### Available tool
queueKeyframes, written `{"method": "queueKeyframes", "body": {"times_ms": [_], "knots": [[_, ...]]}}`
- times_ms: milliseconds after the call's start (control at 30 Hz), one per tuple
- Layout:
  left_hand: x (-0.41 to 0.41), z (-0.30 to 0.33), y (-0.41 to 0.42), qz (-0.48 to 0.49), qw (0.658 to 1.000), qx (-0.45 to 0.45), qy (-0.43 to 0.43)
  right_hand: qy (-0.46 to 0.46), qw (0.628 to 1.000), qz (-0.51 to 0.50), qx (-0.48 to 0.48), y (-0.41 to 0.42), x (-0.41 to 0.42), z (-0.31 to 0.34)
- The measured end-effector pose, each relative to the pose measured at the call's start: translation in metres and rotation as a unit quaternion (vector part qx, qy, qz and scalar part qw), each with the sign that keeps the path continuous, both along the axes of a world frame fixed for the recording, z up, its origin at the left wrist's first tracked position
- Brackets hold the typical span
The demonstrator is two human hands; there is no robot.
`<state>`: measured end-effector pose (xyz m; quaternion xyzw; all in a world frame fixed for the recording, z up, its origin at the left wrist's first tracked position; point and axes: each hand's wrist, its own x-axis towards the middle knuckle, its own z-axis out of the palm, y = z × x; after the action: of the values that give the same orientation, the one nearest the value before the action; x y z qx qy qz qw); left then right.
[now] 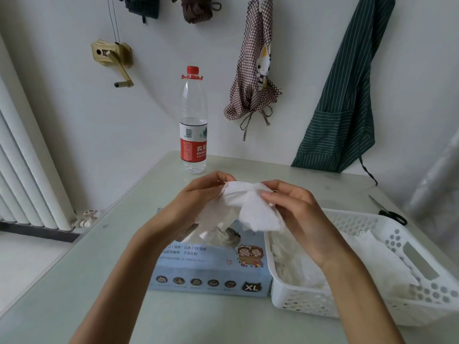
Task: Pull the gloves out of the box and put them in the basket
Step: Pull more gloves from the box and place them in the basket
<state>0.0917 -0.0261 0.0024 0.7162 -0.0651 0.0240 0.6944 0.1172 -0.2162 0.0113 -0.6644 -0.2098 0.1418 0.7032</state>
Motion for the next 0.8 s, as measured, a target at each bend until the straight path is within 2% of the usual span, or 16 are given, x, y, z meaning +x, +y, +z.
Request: {"method": "queueKeyframes", "body": {"times_ms": [33, 100, 167, 233, 300, 367, 533, 600, 733, 800], "knots": [[0.001, 0.001, -0.004, -0.009, 0.999, -0.036, 0.037, 0.036, 0.999, 0.007, 0.024, 0.002, 0.000, 0.000], [0.003, -0.001, -0.008, -0.037, 0.995, -0.024, 0.089, 0.091, 0.996, 0.001, 0.016, 0.006, 0.000, -0.003], [0.003, -0.003, -0.004, -0.059, 0.993, 0.054, 0.090, 0.096, 0.995, -0.012, -0.035, 0.002, 0.002, -0.007], [0.001, -0.003, -0.002, -0.058, 0.988, 0.140, 0.040, 0.086, 0.994, 0.011, -0.069, -0.007, 0.004, -0.007], [0.001, -0.006, 0.001, -0.058, 0.984, 0.168, 0.012, 0.063, 0.990, 0.049, -0.116, -0.014, 0.003, -0.004], [0.001, -0.007, 0.003, -0.061, 0.987, 0.145, 0.021, 0.008, 0.985, 0.043, -0.169, -0.017, 0.002, -0.002], [0.000, -0.007, 0.005, -0.053, 0.987, 0.151, -0.009, -0.103, 0.980, -0.107, -0.136, -0.028, 0.006, 0.003], [-0.001, -0.005, 0.003, -0.045, 0.987, 0.151, -0.025, -0.146, 0.969, -0.135, -0.144, -0.036, 0.005, 0.007], [0.001, -0.006, -0.007, -0.061, 0.986, 0.152, -0.033, -0.149, 0.969, -0.100, -0.168, -0.053, 0.005, 0.011], [0.004, -0.008, -0.014, -0.036, 0.988, 0.146, -0.042, -0.131, 0.973, -0.076, -0.175, -0.059, 0.001, 0.017]]}}
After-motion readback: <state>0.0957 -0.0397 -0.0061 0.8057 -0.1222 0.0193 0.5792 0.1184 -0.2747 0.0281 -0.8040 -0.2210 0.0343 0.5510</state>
